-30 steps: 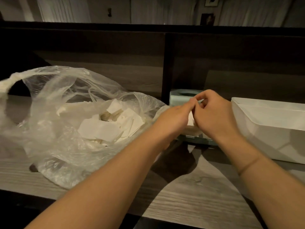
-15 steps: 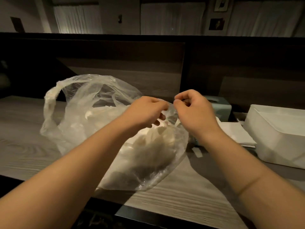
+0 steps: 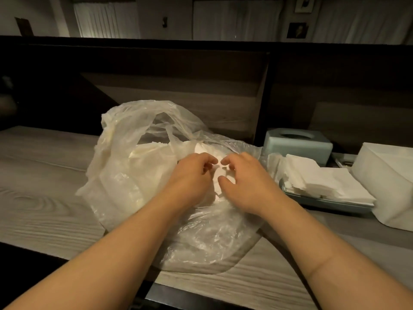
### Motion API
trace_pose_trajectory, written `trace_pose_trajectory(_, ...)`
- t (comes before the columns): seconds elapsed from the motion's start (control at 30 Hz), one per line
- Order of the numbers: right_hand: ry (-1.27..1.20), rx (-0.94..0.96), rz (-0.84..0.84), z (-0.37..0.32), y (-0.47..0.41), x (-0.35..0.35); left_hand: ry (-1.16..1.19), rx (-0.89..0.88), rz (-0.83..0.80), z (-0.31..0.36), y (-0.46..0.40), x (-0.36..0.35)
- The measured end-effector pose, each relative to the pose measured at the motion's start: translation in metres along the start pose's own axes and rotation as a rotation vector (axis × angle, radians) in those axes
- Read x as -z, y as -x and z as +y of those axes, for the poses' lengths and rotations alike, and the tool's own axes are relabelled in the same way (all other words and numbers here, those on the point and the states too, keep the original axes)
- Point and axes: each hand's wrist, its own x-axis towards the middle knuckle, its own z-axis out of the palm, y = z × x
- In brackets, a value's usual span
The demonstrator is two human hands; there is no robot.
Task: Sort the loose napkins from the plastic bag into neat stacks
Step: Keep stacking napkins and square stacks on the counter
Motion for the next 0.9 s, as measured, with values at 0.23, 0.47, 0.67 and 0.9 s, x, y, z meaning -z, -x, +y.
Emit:
trace_pose_trajectory(0.23,0.158,-0.089,0.014,-0.003,0.0,0.002,-0.013,-0.04,-0.012,-0.007,0.0,0.001)
trace_pose_trajectory(0.47,-0.068,-0.1,0.016,-0.002,0.002,0.01,-0.055,-0.16,-0.029,-0.012,0.001,0.0)
trace_pose_trajectory(0.67,0.016,-0.002,-0.134,-0.001,0.003,0.016,-0.027,-0.098,-0.003,-0.01,-0.002,0.0)
trace_pose_trajectory(0.9,0.13,0.081,-0.147,0.006,0.0,0.013,0.093,0.023,-0.017,-0.004,0.001,0.004)
